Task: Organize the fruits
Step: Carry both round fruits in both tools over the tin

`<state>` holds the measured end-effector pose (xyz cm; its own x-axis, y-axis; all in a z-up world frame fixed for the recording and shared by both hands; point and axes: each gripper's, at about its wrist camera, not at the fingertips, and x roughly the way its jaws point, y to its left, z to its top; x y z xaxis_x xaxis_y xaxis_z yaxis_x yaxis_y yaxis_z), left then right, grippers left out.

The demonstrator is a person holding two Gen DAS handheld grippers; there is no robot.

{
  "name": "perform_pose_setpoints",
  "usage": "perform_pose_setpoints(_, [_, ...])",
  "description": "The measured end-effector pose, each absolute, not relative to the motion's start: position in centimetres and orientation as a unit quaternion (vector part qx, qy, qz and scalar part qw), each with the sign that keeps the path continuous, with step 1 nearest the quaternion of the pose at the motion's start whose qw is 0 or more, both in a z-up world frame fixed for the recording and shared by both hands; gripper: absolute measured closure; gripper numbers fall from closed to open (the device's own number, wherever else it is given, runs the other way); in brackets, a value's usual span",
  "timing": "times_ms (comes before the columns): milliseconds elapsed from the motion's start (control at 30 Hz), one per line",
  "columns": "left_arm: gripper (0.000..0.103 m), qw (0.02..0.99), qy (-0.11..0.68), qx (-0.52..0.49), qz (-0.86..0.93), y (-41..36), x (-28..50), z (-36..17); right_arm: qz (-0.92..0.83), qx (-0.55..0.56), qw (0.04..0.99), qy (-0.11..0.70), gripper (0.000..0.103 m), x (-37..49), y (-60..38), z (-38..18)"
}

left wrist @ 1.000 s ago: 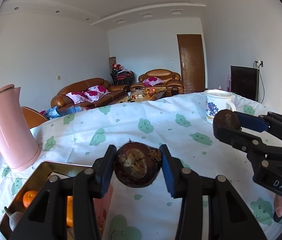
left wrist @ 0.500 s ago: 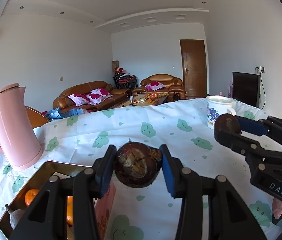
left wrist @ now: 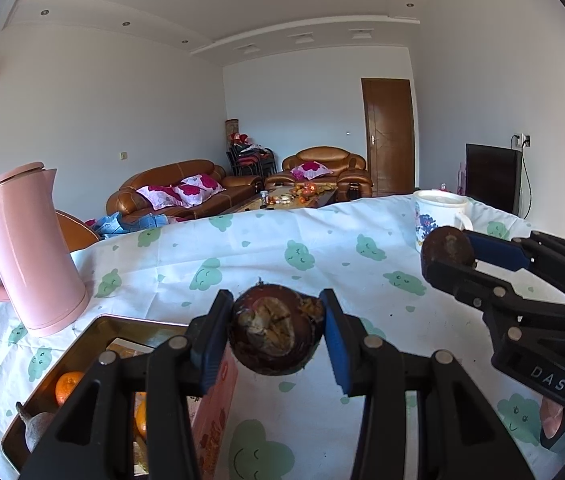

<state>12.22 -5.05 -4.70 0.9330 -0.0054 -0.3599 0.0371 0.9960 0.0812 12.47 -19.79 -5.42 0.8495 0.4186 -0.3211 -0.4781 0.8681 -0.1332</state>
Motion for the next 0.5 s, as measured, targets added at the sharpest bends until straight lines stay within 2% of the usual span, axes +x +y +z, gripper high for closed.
perform_pose_setpoints(500, [0.057,0.982,0.185,0.034,-0.008,-3.5,10.8,-4.5,0.262,-0.112,0.949,0.139,0.061,11.6,-17.2,-5.1])
